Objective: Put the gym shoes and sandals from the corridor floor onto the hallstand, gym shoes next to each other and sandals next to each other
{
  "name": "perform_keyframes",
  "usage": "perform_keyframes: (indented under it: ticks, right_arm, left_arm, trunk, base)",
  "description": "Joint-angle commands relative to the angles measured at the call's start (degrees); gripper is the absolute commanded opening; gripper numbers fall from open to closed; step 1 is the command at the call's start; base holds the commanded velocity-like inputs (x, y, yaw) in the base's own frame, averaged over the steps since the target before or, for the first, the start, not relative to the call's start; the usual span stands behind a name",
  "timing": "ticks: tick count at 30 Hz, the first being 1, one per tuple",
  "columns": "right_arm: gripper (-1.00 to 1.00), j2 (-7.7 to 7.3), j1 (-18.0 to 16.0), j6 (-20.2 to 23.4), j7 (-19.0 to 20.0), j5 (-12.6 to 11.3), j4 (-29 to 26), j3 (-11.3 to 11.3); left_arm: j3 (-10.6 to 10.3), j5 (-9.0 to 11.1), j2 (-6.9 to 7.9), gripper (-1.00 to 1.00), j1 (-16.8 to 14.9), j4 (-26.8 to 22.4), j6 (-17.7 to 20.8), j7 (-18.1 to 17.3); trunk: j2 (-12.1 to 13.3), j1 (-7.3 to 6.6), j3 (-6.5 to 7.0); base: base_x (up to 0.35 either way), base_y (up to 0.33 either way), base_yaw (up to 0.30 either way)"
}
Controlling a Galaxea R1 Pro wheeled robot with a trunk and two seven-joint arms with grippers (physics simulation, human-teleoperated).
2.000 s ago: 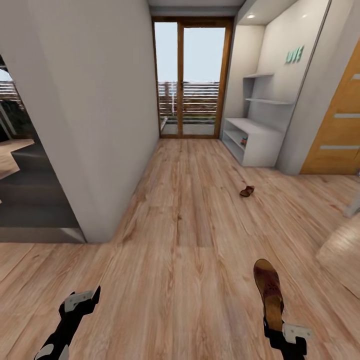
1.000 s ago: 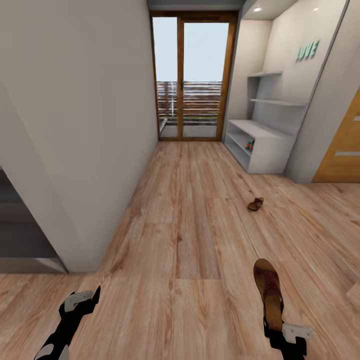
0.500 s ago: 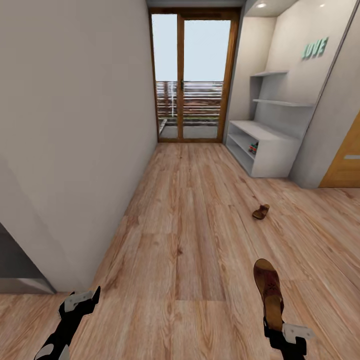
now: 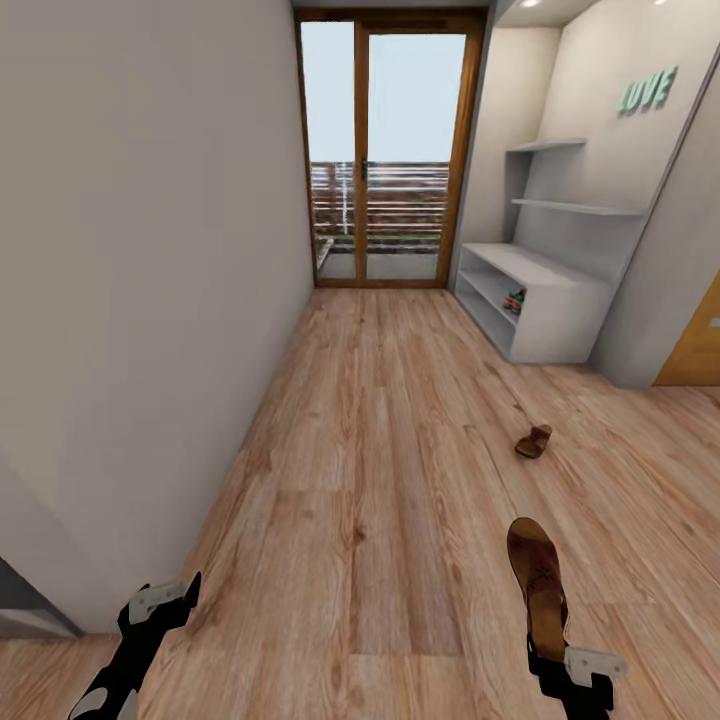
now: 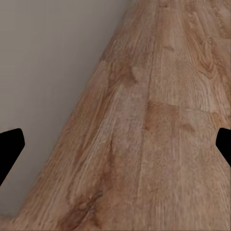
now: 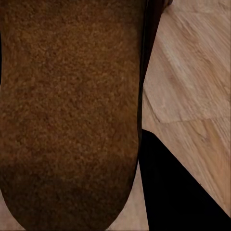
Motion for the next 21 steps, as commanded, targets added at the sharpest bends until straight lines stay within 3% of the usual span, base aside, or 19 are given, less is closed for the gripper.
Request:
perform_keyframes:
  ticks: [1, 21]
  right_arm:
    - [-1.0, -0.02, 0.0, -0.2, 0.0, -0.6, 0.0, 0.2]
    - [-1.0, -0.02, 0.0, -0.2, 0.0, -0.6, 0.0, 0.2]
  left_arm:
    - [0.5, -0.6, -0.05, 1.0, -0.1, 0.0, -0.2, -0.4]
    - [0.5, -0.6, -0.05, 1.0, -0.1, -0.1, -0.2, -0.4]
  trunk:
    - [0.0, 0.02, -0.05]
    - [0.0, 0.02, -0.05]
  base:
    - [0.338, 0.0, 0.0]
    - [0.338, 0.0, 0.0]
